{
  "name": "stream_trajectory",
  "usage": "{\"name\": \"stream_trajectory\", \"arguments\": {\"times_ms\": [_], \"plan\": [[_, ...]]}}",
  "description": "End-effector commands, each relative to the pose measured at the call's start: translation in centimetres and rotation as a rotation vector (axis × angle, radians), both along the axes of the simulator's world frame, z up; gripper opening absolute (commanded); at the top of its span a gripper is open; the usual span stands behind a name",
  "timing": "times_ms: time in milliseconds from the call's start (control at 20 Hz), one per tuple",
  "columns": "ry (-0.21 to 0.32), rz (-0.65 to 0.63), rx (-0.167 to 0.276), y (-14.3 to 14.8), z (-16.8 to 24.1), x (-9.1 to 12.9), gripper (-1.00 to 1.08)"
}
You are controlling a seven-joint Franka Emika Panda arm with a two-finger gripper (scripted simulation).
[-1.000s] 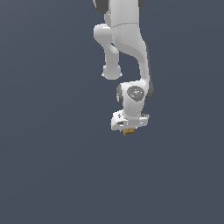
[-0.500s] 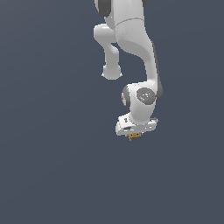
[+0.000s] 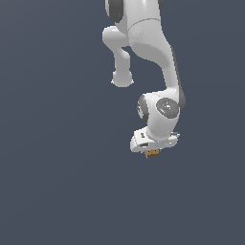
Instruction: Pick up the object and move it to a goal position.
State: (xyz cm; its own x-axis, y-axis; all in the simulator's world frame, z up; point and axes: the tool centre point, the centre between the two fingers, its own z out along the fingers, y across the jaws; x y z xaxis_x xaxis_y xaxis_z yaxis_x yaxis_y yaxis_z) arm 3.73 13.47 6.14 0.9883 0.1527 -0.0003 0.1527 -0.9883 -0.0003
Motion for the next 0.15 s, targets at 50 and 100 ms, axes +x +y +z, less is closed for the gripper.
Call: {"name": "stream_trajectory", "arguments": {"times_ms": [50, 100], "plan": [[0.0, 0.0, 0.0, 0.15, 0.19, 0.35, -1.0], [0.0, 0.0, 0.0, 0.16, 0.2, 0.37, -1.0]]}}
